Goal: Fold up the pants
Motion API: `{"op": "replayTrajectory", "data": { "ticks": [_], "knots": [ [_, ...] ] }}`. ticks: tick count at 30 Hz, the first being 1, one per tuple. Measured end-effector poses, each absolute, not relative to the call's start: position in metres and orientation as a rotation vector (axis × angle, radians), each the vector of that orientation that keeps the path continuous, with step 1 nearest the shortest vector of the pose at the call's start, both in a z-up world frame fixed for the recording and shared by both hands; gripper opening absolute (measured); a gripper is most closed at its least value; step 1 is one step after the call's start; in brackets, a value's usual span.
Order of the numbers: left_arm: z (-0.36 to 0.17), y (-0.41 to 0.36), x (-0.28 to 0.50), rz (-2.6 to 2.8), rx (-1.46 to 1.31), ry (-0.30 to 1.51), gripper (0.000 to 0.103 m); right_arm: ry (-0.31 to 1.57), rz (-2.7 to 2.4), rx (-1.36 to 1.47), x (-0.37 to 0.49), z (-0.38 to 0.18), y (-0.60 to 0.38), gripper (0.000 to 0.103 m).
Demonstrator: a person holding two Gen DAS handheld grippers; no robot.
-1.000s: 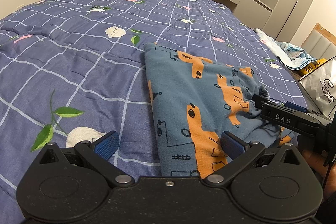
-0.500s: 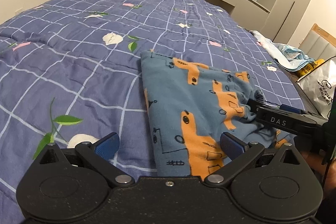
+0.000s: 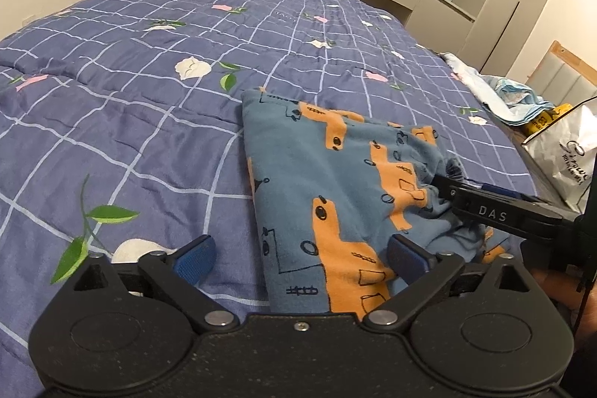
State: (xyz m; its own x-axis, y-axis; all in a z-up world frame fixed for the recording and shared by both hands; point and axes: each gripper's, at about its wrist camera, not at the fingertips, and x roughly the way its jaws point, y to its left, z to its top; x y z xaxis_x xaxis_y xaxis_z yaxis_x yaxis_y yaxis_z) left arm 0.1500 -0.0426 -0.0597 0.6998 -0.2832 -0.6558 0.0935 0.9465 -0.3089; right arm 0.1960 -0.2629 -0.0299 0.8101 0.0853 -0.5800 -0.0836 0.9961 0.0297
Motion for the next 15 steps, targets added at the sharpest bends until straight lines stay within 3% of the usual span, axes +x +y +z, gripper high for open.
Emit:
{"op": "replayTrajectory", "data": {
  "ticks": [15],
  "knots": [
    [-0.062, -0.02, 0.162, -0.236, -0.433, 0.805, 0.073, 0.661, 0.201, 0.177, 0.193, -0.027, -0.276, 0.055]
  ]
}}
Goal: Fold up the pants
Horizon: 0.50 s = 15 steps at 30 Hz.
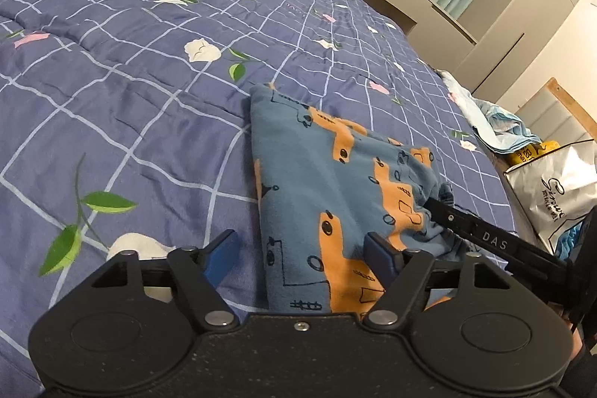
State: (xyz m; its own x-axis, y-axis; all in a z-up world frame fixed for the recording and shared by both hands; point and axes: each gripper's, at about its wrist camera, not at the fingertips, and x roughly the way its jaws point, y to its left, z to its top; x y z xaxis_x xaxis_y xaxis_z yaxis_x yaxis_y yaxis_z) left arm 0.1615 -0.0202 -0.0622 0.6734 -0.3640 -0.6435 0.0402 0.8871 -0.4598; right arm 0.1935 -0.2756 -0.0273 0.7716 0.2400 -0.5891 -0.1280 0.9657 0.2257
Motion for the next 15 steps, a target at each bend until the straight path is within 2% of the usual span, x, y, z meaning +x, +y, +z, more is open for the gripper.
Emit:
{"op": "replayTrajectory", "data": {
  "ticks": [5, 13, 14, 15],
  "knots": [
    [-0.063, -0.017, 0.165, -0.229, -0.465, 0.826, 0.073, 0.65, 0.2, 0.192, 0.19, -0.026, -0.274, 0.046],
    [-0.06, -0.019, 0.173, -0.209, -0.449, 0.845, 0.072, 0.648, 0.199, 0.226, 0.19, -0.025, -0.279, 0.039],
    [-0.059, -0.02, 0.173, -0.209, -0.447, 0.841, 0.067, 0.645, 0.196, 0.222, 0.19, -0.025, -0.278, 0.035],
    [-0.059, -0.02, 0.172, -0.216, -0.447, 0.834, 0.054, 0.641, 0.194, 0.216, 0.189, -0.024, -0.278, 0.033]
  ]
}}
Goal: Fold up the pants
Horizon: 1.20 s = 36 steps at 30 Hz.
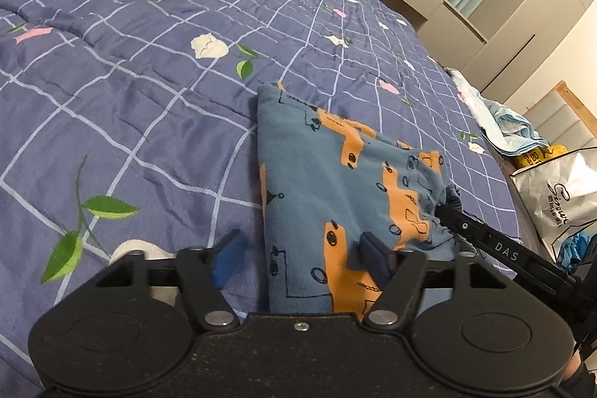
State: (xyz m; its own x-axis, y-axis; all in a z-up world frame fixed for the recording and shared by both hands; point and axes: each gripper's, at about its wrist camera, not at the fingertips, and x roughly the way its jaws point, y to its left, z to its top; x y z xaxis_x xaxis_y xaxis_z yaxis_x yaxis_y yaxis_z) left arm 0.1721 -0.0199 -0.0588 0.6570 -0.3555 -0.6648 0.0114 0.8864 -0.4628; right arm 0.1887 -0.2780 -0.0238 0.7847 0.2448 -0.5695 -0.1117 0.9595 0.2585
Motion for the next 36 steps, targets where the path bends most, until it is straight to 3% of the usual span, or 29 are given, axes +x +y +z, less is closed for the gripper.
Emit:
{"op": "replayTrajectory", "data": {
  "ticks": [2, 6, 16, 21, 36],
  "knots": [
    [-0.058, -0.019, 0.171, -0.242, -0.464, 0.819, 0.034, 0.634, 0.188, 0.204, 0.188, -0.022, -0.277, 0.022],
    [-0.055, -0.016, 0.17, -0.234, -0.469, 0.797, 0.02, 0.626, 0.181, 0.2, 0.186, -0.02, -0.275, 0.02],
    [-0.056, -0.016, 0.172, -0.238, -0.466, 0.804, 0.019, 0.621, 0.164, 0.25, 0.184, -0.023, -0.277, 0.019],
    [-0.048, -0.017, 0.172, -0.254, -0.447, 0.764, 0.011, 0.598, 0.154, 0.247, 0.18, -0.017, -0.274, 0.018],
    [-0.009, -0.011, 0.196, -0.344, -0.273, 0.655, 0.005, 0.555, 0.13, 0.35, 0.159, -0.003, -0.262, 0.017]
  ]
}}
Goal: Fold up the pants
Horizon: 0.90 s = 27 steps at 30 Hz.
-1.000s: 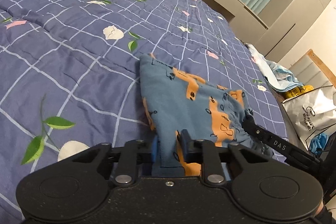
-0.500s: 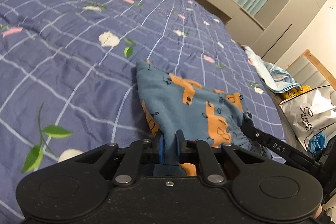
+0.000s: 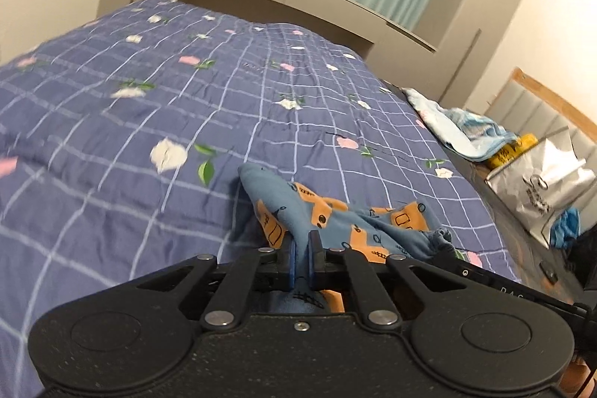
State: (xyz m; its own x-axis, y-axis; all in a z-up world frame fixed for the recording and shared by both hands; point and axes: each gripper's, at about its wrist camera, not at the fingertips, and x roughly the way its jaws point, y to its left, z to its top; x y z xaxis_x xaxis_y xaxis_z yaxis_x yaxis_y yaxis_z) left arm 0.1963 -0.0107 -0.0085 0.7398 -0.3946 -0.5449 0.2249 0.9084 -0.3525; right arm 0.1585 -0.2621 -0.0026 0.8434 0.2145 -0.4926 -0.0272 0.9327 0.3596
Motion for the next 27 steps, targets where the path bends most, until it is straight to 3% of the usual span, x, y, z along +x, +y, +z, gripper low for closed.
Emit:
{"op": "replayTrajectory", "data": {
  "ticks": [14, 27],
  "knots": [
    [0.015, 0.026, 0.209, -0.275, -0.153, 0.533, 0.005, 0.513, 0.232, 0.323, 0.188, 0.012, -0.201, 0.017],
    [-0.038, 0.085, 0.183, -0.085, -0.312, 0.581, 0.006, 0.595, 0.293, 0.205, 0.216, -0.003, -0.153, 0.018]
  ]
}}
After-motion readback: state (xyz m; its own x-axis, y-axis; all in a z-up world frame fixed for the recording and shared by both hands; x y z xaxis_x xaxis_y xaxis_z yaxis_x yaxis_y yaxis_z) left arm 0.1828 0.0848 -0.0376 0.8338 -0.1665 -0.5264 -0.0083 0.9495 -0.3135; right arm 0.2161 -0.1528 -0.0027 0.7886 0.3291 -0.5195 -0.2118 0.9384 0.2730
